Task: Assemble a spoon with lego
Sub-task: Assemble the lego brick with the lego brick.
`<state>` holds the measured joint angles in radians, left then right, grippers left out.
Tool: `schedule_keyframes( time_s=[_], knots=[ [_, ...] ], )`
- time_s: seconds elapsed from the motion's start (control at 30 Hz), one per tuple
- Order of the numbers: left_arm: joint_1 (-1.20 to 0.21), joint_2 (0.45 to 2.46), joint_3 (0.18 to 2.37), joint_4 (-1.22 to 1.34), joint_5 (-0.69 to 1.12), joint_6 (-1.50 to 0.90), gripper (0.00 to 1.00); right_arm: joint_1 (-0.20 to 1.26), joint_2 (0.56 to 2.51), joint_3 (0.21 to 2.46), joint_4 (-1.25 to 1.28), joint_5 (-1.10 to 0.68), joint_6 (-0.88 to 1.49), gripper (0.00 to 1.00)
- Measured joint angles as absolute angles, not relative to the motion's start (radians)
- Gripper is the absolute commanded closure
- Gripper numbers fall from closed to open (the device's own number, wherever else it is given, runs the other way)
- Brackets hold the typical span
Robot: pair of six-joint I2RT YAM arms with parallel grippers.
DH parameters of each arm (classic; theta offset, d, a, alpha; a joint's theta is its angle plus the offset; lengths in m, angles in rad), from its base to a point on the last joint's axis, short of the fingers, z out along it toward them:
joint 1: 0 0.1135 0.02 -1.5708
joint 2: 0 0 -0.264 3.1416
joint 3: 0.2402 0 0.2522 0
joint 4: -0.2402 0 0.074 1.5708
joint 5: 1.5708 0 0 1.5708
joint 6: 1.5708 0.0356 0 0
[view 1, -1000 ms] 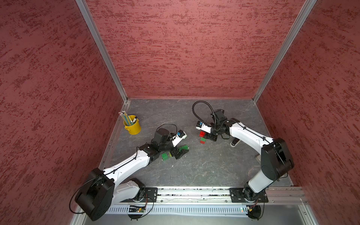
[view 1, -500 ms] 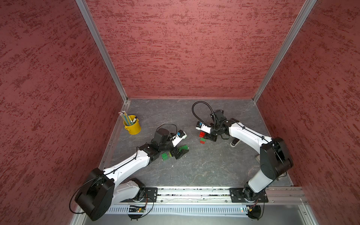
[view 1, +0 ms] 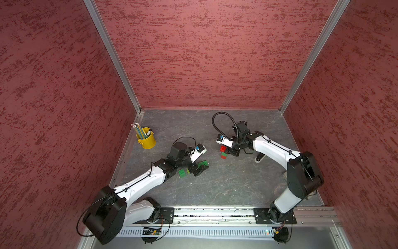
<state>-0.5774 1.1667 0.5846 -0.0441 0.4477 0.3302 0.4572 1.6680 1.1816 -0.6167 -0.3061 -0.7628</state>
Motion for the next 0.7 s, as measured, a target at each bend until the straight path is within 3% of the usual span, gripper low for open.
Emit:
schedule_keyframes(
  time_s=[0.37,0.7],
  knots=[
    [-0.577,1.167,0.585,-0.044,0.446,0.331,0.00,0.482,1.711,1.240,-0.640,-0.255,-0.757,0.80],
    [-0.577,1.164,0.585,-0.044,0.443,0.331,0.00,0.489,1.727,1.273,-0.672,-0.236,-0.756,0.76]
  ],
)
